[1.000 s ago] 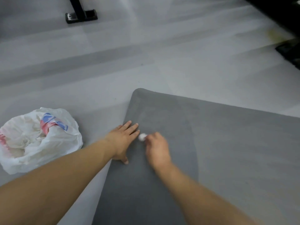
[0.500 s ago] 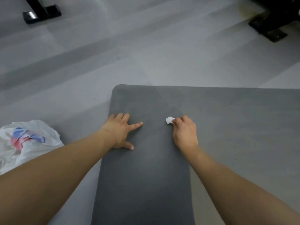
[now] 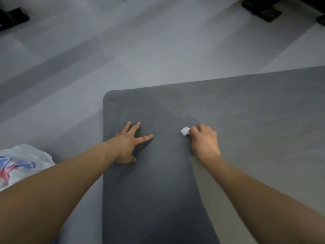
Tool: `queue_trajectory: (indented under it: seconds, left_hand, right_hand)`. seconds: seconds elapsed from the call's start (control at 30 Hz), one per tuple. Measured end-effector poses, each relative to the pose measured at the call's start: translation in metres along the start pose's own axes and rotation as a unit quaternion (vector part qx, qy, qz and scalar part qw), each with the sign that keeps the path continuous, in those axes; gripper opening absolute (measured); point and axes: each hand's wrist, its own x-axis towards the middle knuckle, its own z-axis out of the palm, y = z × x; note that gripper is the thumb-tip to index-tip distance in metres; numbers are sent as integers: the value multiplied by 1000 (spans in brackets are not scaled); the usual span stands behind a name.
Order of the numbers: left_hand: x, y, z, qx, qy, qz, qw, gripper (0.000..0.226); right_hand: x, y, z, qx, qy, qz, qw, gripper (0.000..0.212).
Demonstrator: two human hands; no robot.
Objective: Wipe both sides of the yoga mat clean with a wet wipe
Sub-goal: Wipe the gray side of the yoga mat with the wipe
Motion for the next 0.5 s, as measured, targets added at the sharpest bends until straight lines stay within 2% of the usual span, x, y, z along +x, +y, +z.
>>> queue_trajectory:
  seconds: [0.07, 0.17, 0.23, 0.3, 0.37, 0.43, 0.5]
  left_hand:
    - [3, -1, 0, 5, -4, -10, 1000, 105]
    - [5, 1, 0, 13, -5, -19, 1000, 107]
    - [7, 0, 2, 9, 0, -20, 1000, 108]
    - [7, -2, 5, 0, -3, -14, 1000, 107]
    - [8, -4, 7, -7, -8, -9, 1000, 107]
    - [7, -4, 8, -16, -11, -16, 1000, 107]
    - [5, -2, 9, -10, -15, -23, 1000, 108]
  right_hand:
    - [6, 13, -6, 2, -13, 57, 998, 15]
    - [-13, -31, 7, 71, 15, 85, 994, 11]
    - [-48, -88, 23, 118, 4, 38, 992, 11]
    - [-94, -152, 33, 154, -41, -32, 987, 20]
    - [-134, -195, 34, 159, -101, -98, 977, 18]
    - [-145, -200, 33, 173, -100, -121, 972, 29]
    - [-131, -173, 30, 161, -85, -114, 977, 31]
